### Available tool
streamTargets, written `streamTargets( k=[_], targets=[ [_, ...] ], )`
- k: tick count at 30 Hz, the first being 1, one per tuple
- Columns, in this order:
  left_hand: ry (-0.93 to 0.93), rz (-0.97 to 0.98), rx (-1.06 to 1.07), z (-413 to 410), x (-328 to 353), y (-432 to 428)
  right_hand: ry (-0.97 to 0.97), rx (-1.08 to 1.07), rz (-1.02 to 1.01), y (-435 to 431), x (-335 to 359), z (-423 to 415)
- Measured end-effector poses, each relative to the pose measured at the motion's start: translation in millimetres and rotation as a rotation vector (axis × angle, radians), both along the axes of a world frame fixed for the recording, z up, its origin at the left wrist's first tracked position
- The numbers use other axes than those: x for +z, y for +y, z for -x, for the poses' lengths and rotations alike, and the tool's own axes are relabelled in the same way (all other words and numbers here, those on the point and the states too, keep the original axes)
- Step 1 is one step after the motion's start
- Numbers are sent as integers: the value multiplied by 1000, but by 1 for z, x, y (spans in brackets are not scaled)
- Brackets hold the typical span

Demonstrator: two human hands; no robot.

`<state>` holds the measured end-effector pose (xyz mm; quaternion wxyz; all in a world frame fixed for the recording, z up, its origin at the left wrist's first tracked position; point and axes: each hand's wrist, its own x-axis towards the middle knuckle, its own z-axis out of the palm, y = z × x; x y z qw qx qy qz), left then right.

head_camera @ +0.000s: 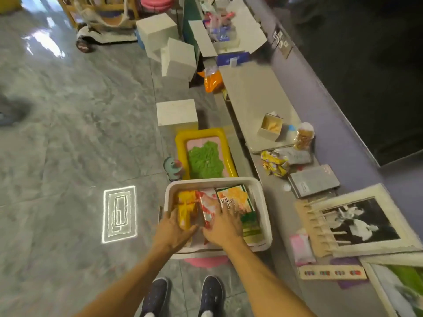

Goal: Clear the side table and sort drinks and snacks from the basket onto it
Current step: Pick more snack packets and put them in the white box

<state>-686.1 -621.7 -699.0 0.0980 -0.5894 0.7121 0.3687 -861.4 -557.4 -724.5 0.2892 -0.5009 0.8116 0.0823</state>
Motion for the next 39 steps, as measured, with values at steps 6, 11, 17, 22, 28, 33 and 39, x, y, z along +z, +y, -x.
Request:
streamTargets(
  k=[6, 11, 17, 22, 28, 33, 39],
  targets=[
    [34, -33, 24, 10, -88, 3, 94, 16, -42, -9, -100, -23],
    [95, -43, 115, 14, -112, 7, 216, -41, 21, -11, -128, -37],
    [280, -20, 147, 0, -91, 4, 188, -253, 197, -16, -117, -35],
    [499, 80, 162, -1, -32, -10, -110, -496, 307, -13, -60, -30],
    [665, 150, 139, 6, 78, -39, -315, -677, 535, -22, 82, -13],
    [818, 208, 149, 17, 181, -64, -324, -713, 702, -29, 200, 6],
    [923, 234, -42, 25, 305, -86, -257, -776, 868, -5, 331, 5]
  ],
)
